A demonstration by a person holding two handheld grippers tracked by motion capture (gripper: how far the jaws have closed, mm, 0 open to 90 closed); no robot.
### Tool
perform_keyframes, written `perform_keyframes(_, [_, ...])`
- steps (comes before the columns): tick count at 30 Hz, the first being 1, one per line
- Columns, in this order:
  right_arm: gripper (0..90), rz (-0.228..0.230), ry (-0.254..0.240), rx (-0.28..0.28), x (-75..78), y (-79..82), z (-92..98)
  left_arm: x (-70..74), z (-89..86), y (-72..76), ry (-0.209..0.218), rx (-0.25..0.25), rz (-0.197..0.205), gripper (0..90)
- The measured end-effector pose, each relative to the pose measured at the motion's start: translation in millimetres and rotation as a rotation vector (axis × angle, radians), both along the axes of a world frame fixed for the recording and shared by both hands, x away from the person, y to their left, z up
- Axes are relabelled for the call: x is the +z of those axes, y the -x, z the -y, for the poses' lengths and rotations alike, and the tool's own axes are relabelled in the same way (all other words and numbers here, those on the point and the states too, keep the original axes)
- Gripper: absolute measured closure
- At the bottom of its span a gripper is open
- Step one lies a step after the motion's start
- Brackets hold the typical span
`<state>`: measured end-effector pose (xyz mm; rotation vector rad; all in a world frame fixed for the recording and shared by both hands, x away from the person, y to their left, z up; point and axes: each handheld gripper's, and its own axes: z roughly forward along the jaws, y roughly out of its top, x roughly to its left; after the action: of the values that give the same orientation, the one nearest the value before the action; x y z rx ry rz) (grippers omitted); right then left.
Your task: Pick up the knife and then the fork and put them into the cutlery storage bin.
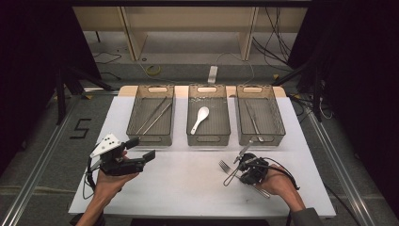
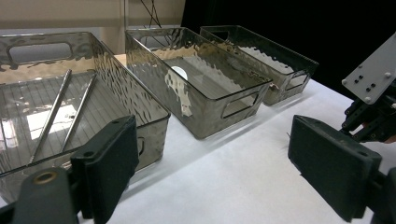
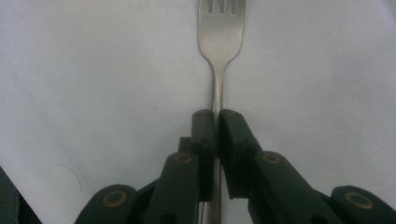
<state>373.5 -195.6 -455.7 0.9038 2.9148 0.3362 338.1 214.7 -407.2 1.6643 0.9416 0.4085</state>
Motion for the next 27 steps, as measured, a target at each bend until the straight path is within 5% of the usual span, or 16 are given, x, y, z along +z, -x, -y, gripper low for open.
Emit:
perform_keyframes(16, [85.2, 0.013, 0.009, 0.03, 1.0, 2.4, -1.0, -0.1, -0.2, -0.4, 0.0, 0.003, -0.002, 15.6])
perform_keyframes(27, [85.6, 0.073, -0.052, 0.016, 12.5, 3.0, 7.7, -0.5, 0.1, -0.8, 0.005, 0.004, -0.003, 15.6])
